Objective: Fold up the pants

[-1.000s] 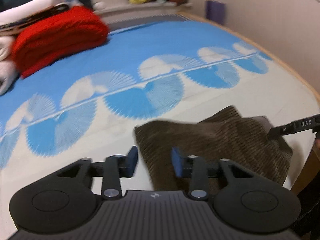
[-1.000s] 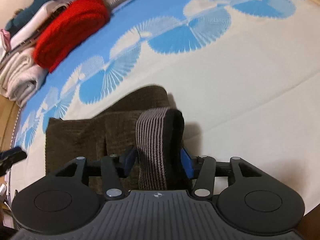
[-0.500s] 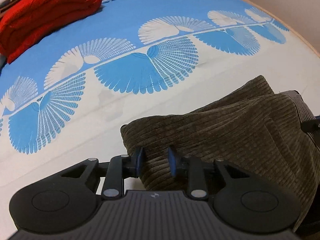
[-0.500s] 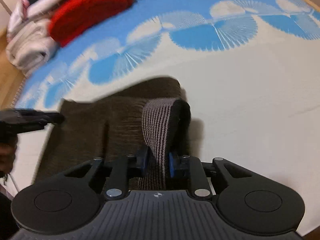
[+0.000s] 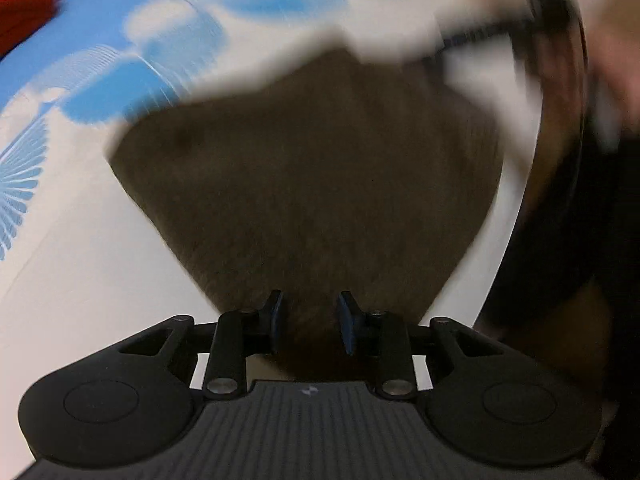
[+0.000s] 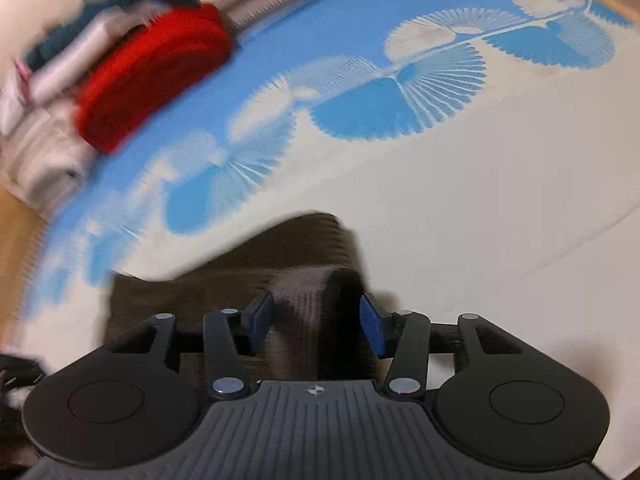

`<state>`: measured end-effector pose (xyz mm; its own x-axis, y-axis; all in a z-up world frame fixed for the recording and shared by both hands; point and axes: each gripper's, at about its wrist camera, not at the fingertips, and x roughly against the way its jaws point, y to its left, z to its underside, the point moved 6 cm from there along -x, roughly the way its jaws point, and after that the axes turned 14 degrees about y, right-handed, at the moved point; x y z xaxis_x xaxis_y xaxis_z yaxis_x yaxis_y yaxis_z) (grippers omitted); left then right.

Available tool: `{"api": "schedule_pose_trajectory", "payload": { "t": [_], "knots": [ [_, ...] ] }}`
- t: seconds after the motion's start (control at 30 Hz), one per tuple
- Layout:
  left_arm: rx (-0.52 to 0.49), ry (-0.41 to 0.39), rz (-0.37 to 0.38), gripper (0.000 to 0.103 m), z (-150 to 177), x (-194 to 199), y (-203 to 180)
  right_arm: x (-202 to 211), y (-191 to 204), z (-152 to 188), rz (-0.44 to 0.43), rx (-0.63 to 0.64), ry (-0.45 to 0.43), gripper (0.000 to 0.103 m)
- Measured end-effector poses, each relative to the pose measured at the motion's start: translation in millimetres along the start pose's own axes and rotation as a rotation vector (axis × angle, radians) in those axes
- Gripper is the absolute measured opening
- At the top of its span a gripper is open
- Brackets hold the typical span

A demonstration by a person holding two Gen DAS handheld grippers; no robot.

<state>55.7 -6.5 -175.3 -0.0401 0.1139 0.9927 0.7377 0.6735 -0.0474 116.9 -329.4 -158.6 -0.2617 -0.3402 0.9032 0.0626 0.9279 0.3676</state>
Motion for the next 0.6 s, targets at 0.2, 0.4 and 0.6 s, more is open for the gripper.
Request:
{"api": "schedule_pose_trajectory", "payload": {
  "t": [0.2,0.4,0.6],
  "knots": [
    [0.037,-0.115,-0.010,0.032,3,28,1,5,0,8,-0.014,-0.029,-0.019,0.048],
    [-0.017,-0.085,0.028,0.032,13,15,-15,39,19,41,-0.123,0.174,-0.028,0.047],
    [-0.006,-0.109,0.002,0.032,-3,21,-10,15,17,86,-0.016,0.398,0.175,0.045]
  ]
}}
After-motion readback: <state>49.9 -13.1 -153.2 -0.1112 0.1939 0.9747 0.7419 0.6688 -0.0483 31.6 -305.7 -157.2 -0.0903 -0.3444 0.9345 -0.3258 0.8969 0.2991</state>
